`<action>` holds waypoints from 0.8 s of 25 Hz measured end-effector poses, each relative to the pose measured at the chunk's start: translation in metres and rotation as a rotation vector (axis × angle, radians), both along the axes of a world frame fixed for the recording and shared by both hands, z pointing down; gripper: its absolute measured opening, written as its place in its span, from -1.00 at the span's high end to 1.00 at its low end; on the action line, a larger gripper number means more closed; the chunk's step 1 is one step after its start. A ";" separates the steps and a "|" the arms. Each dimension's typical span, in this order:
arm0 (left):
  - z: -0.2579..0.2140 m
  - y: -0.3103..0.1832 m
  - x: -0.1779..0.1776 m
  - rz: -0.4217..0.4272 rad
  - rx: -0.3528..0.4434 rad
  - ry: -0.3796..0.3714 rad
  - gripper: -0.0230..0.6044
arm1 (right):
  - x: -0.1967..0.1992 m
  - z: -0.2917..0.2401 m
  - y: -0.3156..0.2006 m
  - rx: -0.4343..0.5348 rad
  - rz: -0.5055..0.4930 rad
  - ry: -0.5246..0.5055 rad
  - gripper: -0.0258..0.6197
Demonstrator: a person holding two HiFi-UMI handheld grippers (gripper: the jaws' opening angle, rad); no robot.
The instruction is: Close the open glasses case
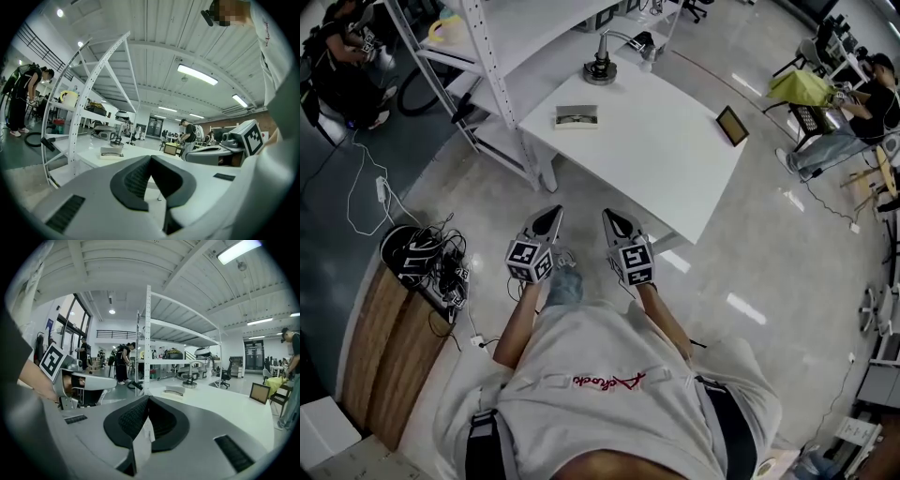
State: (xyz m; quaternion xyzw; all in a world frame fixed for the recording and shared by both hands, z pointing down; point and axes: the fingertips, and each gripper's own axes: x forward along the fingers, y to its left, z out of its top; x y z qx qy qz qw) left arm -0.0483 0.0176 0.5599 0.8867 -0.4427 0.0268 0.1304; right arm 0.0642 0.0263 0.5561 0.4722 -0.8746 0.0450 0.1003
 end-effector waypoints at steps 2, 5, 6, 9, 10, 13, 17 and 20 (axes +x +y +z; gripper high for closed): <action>-0.001 -0.016 -0.004 0.005 -0.005 0.003 0.85 | -0.005 -0.002 -0.014 -0.004 0.000 0.004 0.83; -0.004 -0.039 -0.006 0.019 -0.007 0.031 0.85 | -0.011 -0.006 -0.039 -0.004 0.011 0.004 0.83; -0.006 -0.047 -0.006 0.026 -0.005 0.037 0.85 | -0.013 -0.008 -0.047 -0.003 0.015 0.006 0.83; -0.006 -0.071 -0.010 0.037 -0.008 0.043 0.85 | -0.018 -0.009 -0.071 -0.007 0.023 0.012 0.83; -0.006 -0.079 -0.013 0.039 -0.011 0.045 0.85 | -0.019 -0.009 -0.079 -0.009 0.028 0.011 0.83; -0.007 -0.103 -0.020 0.048 -0.011 0.048 0.85 | -0.025 -0.009 -0.104 -0.009 0.046 0.014 0.83; -0.006 -0.135 -0.033 0.055 -0.019 0.051 0.85 | -0.038 -0.010 -0.137 -0.007 0.057 0.012 0.83; -0.004 -0.158 -0.040 0.068 -0.023 0.047 0.85 | -0.047 -0.009 -0.158 -0.008 0.060 0.013 0.83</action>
